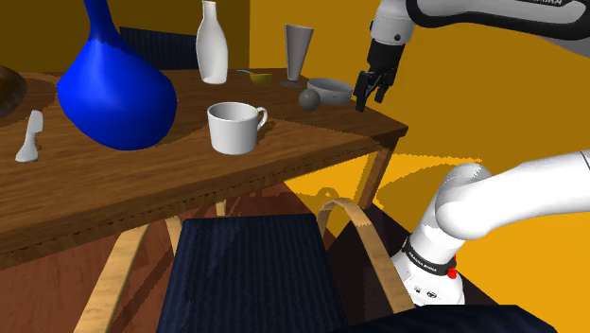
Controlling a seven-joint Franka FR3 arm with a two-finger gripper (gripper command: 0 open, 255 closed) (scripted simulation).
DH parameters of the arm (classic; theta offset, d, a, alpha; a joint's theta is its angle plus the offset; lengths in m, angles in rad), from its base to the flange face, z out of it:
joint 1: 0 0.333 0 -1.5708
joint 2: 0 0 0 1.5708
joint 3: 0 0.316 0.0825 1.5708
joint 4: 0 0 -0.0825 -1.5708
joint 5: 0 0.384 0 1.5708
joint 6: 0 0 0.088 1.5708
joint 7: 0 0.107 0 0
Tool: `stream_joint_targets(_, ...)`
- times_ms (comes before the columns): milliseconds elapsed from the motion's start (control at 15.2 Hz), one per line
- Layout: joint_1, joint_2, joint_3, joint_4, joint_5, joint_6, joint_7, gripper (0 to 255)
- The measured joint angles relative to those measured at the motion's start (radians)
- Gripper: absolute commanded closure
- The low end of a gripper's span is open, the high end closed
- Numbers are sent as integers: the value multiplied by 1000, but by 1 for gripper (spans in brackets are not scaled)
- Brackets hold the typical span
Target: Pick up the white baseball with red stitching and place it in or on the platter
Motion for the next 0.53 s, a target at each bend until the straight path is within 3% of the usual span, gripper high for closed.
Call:
stream_joint_targets(132, -2, 23, 2, 14, 4, 3, 9, 0)
stream_joint_targets(528, -26, 305, 17, 242, 42, -18, 92, 0)
